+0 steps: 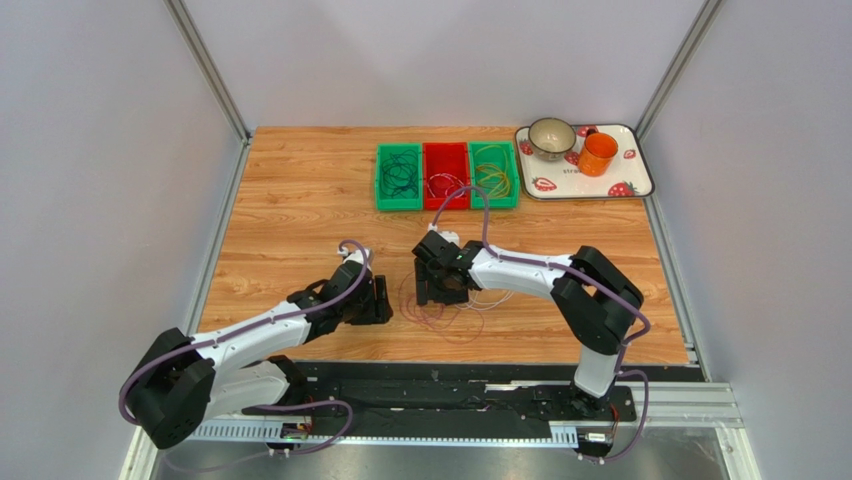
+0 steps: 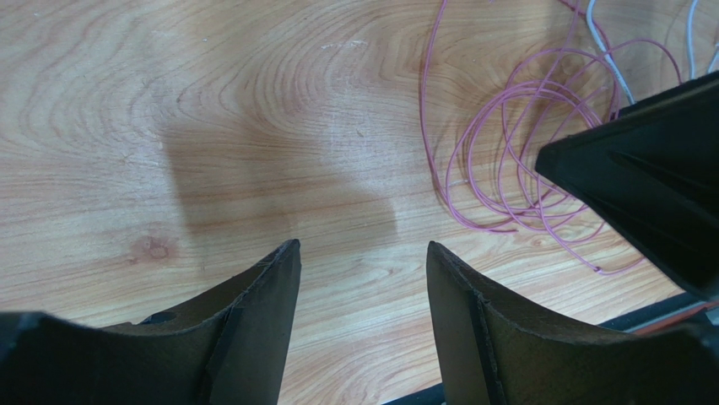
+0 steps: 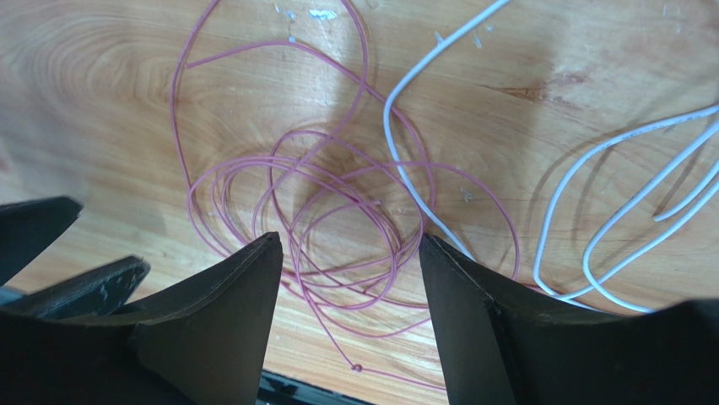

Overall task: Untangle the cables
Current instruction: Pick up the cable at the center of the board.

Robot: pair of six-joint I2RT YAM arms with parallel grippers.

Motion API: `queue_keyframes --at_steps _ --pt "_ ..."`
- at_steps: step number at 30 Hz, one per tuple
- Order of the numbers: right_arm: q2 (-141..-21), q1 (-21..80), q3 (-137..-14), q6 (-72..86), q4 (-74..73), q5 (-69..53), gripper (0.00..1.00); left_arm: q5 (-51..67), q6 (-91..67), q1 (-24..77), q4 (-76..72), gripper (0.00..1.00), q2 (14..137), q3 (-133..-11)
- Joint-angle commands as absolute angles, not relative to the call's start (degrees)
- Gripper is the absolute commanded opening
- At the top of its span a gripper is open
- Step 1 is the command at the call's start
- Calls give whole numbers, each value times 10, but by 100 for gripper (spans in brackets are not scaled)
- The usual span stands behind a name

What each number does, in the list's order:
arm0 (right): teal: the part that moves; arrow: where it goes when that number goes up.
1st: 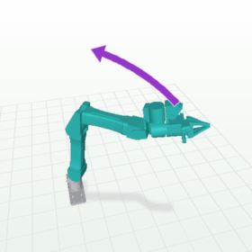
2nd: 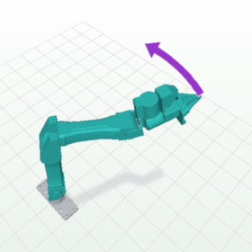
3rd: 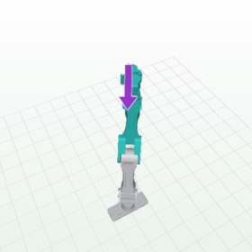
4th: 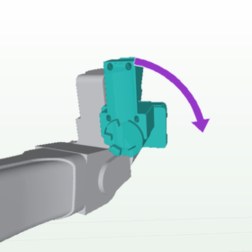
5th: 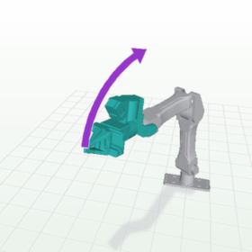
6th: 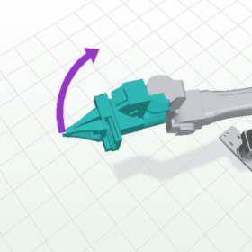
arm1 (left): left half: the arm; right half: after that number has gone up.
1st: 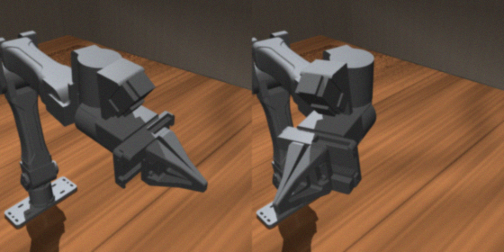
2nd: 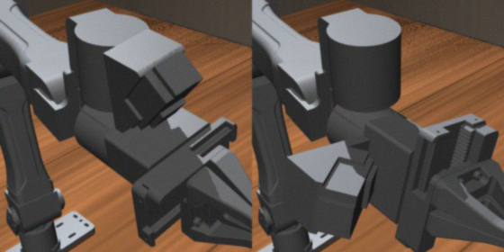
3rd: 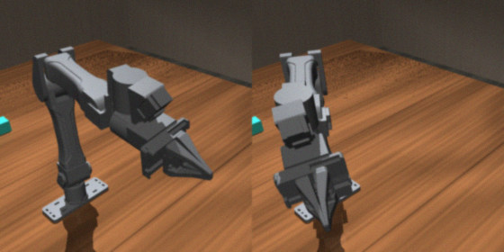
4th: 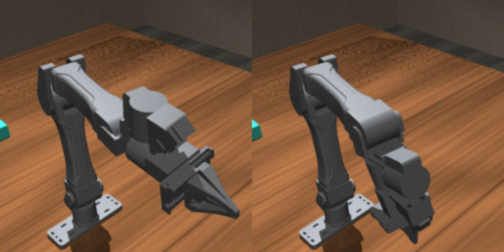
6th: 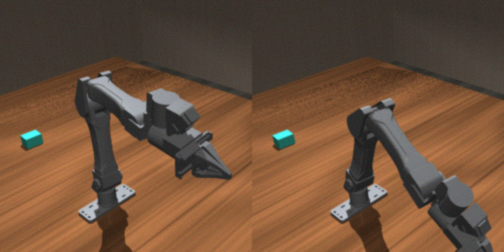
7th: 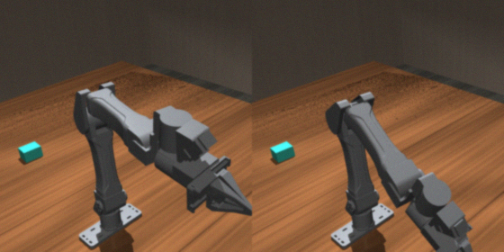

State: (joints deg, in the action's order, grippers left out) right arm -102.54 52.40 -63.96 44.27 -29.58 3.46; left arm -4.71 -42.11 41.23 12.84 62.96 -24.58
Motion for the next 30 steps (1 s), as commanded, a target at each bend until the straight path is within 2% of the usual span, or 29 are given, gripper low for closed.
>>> queue_keyframes --at_steps 1,4,8,10,11,12,13,21,26,30 --pt "-1076 565 -717 454 -397 153 67 -46 -424 415 134 65 599 -263" --pt "-1126 586 -778 458 -453 194 67 -45 -421 414 162 65 572 -271" --pt "-1163 592 -773 474 -443 179 64 -46 -409 414 214 65 527 -285" --pt "-1173 593 -764 479 -425 171 47 -53 -404 414 237 65 499 -289" --pt "-1179 593 -766 480 -424 171 35 -54 -402 414 256 65 491 -294" --pt "-1193 594 -769 479 -425 172 13 -56 -400 414 265 65 481 -295" --pt "-1198 598 -779 479 -432 178 0 -58 -398 414 276 65 462 -298" --pt "-1189 600 -771 465 -423 189 0 -50 -410 415 364 67 410 -358" --pt "-1100 599 -773 441 -392 170 0 -54 -391 414 459 66 410 -464" --pt "-1049 592 -808 423 -397 146 0 -86 -346 414 551 70 424 -573"
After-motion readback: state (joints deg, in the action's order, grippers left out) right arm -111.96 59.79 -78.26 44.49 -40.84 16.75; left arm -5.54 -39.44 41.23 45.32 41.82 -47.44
